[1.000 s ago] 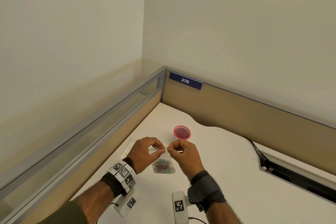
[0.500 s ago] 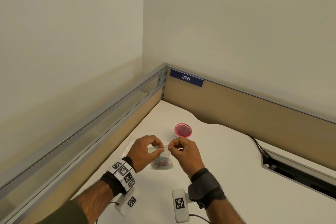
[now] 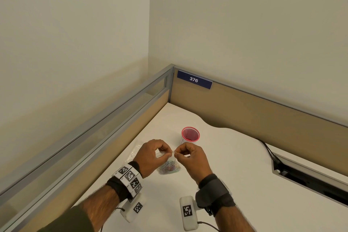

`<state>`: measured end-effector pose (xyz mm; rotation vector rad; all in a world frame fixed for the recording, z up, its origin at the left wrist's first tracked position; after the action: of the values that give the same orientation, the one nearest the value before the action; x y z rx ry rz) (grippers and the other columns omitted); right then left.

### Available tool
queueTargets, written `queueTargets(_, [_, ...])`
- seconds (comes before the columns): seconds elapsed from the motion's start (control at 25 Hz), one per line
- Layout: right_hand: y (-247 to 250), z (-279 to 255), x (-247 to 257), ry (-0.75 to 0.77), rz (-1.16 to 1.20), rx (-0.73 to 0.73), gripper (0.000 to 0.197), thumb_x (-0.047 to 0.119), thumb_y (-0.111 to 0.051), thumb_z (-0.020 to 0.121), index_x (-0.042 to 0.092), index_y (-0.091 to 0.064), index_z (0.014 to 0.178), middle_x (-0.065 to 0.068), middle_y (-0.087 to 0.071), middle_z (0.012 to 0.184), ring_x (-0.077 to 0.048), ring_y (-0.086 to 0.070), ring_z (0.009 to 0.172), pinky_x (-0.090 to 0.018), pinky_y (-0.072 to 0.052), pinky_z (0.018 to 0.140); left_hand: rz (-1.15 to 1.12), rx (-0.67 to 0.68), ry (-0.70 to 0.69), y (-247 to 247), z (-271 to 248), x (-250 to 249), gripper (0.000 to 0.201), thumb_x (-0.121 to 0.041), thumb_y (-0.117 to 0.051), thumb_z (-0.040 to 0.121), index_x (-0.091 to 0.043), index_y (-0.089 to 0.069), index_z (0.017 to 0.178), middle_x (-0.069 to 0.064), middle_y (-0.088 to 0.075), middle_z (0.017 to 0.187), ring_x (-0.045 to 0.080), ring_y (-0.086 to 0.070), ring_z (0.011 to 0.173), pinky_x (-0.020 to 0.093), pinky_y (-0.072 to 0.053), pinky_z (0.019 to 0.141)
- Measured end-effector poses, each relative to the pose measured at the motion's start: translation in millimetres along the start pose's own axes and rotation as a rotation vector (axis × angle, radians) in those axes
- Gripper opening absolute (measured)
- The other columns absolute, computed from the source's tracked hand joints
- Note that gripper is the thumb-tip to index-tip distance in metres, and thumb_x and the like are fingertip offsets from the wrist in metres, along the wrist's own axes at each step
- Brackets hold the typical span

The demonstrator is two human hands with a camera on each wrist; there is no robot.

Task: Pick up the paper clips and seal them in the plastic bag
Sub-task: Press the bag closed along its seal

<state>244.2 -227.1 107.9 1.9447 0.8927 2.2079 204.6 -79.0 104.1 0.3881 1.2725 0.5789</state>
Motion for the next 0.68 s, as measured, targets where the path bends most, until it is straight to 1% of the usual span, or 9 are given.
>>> queueTargets(0.12, [1.3, -0.3, 3.4, 0.015, -0.006, 0.000, 0.004, 0.017, -0.067, 0.086, 0.017, -0.069, 0.082, 0.004, -0.068, 0.083, -0.008, -0.062, 0.075, -0.010, -0.046, 0.066, -0.023, 0.017, -0.003, 0.6, 1.2, 1.3, 0.026, -0.025, -0.076, 0.087, -0.046, -0.060, 0.083, -0.021, -0.066, 0.087, 0.001, -0.062, 0.093, 0.007, -0.046, 0.076])
queueTargets(0.24, [0.8, -0.5, 4.5, 0.020, 0.018, 0.004, 0.005, 0.017, -0.067, 0.086, 0.018, -0.069, 0.081, 0.003, -0.068, 0.081, -0.009, -0.061, 0.075, -0.012, -0.047, 0.069, -0.018, 0.020, -0.020, -1.0, 1.8, 2.0, 0.016, -0.028, -0.076, 0.087, -0.040, -0.066, 0.086, -0.021, -0.066, 0.086, 0.002, -0.062, 0.090, 0.008, -0.046, 0.076])
queueTargets(0.36, [-0.7, -1.0, 4.5, 0.019, 0.019, 0.016, 0.004, 0.017, -0.067, 0.087, 0.016, -0.068, 0.084, 0.002, -0.068, 0.081, -0.008, -0.060, 0.073, -0.012, -0.048, 0.066, -0.008, 0.005, -0.039, -1.4, 2.8, 1.3, 0.010, -0.028, -0.075, 0.087, -0.034, -0.067, 0.088, -0.019, -0.066, 0.085, 0.005, -0.063, 0.086, 0.017, -0.051, 0.076])
queueTargets(0.48, [-1.1, -1.3, 5.4, 0.035, 0.011, 0.017, 0.004, 0.017, -0.066, 0.086, 0.016, -0.068, 0.082, 0.004, -0.067, 0.079, -0.007, -0.059, 0.070, -0.010, -0.049, 0.064, -0.012, -0.001, -0.054, -1.3, 3.5, 0.0, 0.007, -0.034, -0.072, 0.083, -0.032, -0.066, 0.088, -0.017, -0.066, 0.085, 0.007, -0.064, 0.085, 0.021, -0.054, 0.075])
queueTargets(0.56, [-2.0, -0.7, 6.2, 0.042, 0.003, 0.012, 0.004, 0.015, -0.066, 0.084, 0.015, -0.067, 0.081, 0.003, -0.066, 0.078, -0.007, -0.058, 0.070, -0.009, -0.049, 0.063, -0.021, -0.002, -0.059, -2.0, 3.6, 0.4, 0.008, -0.033, -0.072, 0.083, -0.034, -0.065, 0.086, -0.019, -0.065, 0.084, 0.006, -0.063, 0.087, 0.020, -0.054, 0.076])
queueTargets(0.64, [-4.3, 0.1, 8.0, 0.046, -0.030, 0.009, 0.004, 0.014, -0.066, 0.083, 0.017, -0.066, 0.079, 0.004, -0.064, 0.077, -0.007, -0.058, 0.069, -0.009, -0.049, 0.061, -0.017, 0.002, -0.066, -3.3, 2.6, 0.1, 0.010, -0.030, -0.073, 0.084, -0.034, -0.064, 0.086, -0.022, -0.063, 0.083, 0.004, -0.061, 0.090, 0.016, -0.051, 0.076])
queueTargets(0.68, [-5.3, 0.2, 9.2, 0.048, -0.047, 0.008, 0.005, 0.014, -0.067, 0.082, 0.017, -0.065, 0.078, 0.004, -0.064, 0.076, -0.008, -0.057, 0.068, -0.009, -0.049, 0.061, -0.009, 0.005, -0.070, -3.7, 2.4, -0.4, 0.009, -0.031, -0.072, 0.083, -0.033, -0.063, 0.086, -0.023, -0.062, 0.082, 0.004, -0.061, 0.090, 0.014, -0.050, 0.076])
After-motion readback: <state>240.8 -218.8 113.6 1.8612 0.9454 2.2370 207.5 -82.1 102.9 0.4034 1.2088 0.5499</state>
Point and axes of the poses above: each hand's wrist, its own z-axis towards the middle knuckle, its own y-axis out of the back of the hand, x = y × z, the point moved 9 cm from there along z, towards the middle knuckle
